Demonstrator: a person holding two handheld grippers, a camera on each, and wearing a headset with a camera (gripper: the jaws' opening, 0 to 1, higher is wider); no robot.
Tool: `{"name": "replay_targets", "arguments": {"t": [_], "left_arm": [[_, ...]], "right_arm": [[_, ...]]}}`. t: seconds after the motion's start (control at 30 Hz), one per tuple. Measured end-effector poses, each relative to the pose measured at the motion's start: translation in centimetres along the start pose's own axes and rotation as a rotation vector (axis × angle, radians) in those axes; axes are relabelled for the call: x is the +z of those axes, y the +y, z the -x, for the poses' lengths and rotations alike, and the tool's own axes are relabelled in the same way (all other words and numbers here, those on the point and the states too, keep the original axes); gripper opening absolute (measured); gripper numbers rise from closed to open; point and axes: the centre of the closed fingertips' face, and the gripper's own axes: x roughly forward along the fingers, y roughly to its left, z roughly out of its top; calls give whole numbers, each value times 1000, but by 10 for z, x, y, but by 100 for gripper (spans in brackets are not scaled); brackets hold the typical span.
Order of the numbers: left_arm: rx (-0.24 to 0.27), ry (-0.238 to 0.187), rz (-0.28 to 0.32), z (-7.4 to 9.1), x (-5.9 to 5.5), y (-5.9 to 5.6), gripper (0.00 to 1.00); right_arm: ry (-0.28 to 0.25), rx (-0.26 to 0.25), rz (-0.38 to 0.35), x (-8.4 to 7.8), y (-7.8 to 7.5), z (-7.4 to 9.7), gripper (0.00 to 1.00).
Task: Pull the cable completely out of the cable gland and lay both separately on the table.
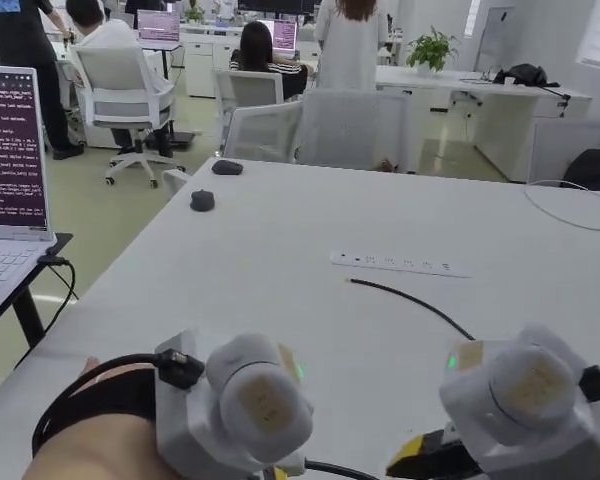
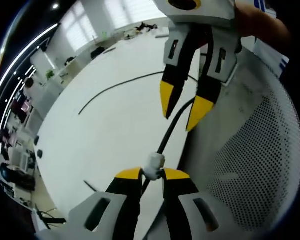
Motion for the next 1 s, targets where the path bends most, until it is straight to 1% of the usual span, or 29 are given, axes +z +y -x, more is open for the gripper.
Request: {"name": "replay_targets", "arguments": {"t": [0.03,0.07,0.1,0.13,0.17,0.2,0.27,0.3,0.33,0.4,0.5,0.57,0.63,0.73,0.8,0.83,0.9,0.93,1.0], "left_arm": [[-3,-7,-4,0,3,-2,16],[-9,-17,-9,-1,7,-5,16],[-11,-19,-9,-1,8,-5,16],[-14,-22,-12,-1,9,-7,16],[-18,-11,-13,-2,8,-8,16],[-9,-1,-21,-2,5,-8,16],[-14,-5,-15,-2,4,-8,16],[-15,-10,-9,-2,5,-8,16],[-11,-6,-8,-2,3,-8,16],[-2,11,-11,-2,-4,-4,16],[1,11,11,-1,-8,0,16],[18,18,18,1,-13,7,16],[24,12,35,4,-14,11,16],[32,15,43,5,-16,14,16],[38,17,50,5,-18,16,16],[37,17,54,6,-18,15,16],[31,18,57,6,-16,13,16],[38,19,46,7,-13,13,16],[36,17,36,6,-9,11,16]], "right_arm": [[-9,-3,20,6,2,-3,18],[-8,-7,25,8,3,-7,17],[-6,-5,31,9,3,-8,14],[13,6,59,6,6,-11,8],[36,-7,87,3,3,-12,4],[33,-17,93,3,2,-12,4],[23,1,84,1,3,-11,4],[19,1,74,0,3,-10,4],[21,0,73,-2,2,-9,4],[33,-7,64,-9,0,-7,4],[40,-19,53,-18,-5,-4,4],[81,-45,49,-33,-13,1,3],[103,-65,36,-43,-19,6,3],[118,-85,13,-53,-26,11,3],[137,-103,-6,-61,-32,14,3],[161,-110,-13,-65,-34,15,3],[186,-129,-10,-68,-35,14,4],[189,-125,3,-65,-33,12,6],[170,-117,16,-56,-29,10,16]]}}
